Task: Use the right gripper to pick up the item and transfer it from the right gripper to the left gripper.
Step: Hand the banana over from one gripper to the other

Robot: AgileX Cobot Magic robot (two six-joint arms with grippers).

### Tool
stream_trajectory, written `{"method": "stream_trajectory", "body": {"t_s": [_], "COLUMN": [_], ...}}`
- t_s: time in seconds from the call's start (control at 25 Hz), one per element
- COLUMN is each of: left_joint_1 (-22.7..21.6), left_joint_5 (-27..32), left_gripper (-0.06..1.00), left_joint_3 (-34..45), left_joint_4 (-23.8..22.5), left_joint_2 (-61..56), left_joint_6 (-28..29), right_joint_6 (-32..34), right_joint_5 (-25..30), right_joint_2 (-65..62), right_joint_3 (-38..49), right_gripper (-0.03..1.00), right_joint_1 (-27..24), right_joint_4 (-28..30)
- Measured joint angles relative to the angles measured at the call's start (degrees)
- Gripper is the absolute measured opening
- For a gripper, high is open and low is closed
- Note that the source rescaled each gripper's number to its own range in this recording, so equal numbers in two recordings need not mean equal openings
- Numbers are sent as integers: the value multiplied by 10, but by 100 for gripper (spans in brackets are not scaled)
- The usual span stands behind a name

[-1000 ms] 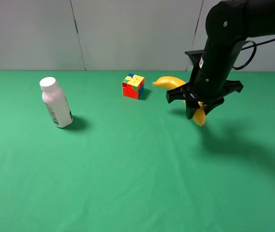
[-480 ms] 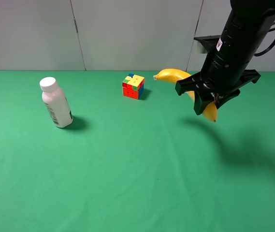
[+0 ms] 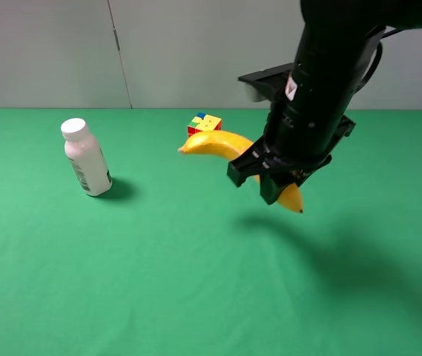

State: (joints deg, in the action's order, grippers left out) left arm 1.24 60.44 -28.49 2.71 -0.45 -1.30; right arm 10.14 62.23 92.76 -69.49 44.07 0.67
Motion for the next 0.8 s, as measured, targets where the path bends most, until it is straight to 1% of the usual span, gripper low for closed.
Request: {"method": "stream_trajectory", "body": {"t_s": [0.28, 0.36, 0.52, 0.6, 0.8], "left_joint_1": [0, 0, 0, 0, 0], "left_joint_5": [0, 0, 0, 1, -1], "left_gripper": [98, 98, 98, 98, 98], "left_joint_3": [0, 0, 0, -1, -14], "left_joint_4": [0, 0, 1, 13, 80], "left_joint_2": [0, 0, 1, 16, 115], "left_joint_6": [0, 0, -3, -15, -87], "right_joint_6": [0, 0, -23, -30, -47], "right_joint_5": [0, -1, -7, -8, -7], "right_joint_2": [0, 0, 0, 0, 0], "right_joint_3": [0, 0, 0, 0, -2], "right_gripper": [0, 0, 0, 0, 0], "right_joint_1": [72, 87, 109, 114, 114], "right_joint_4": [0, 0, -2, -2, -2]}}
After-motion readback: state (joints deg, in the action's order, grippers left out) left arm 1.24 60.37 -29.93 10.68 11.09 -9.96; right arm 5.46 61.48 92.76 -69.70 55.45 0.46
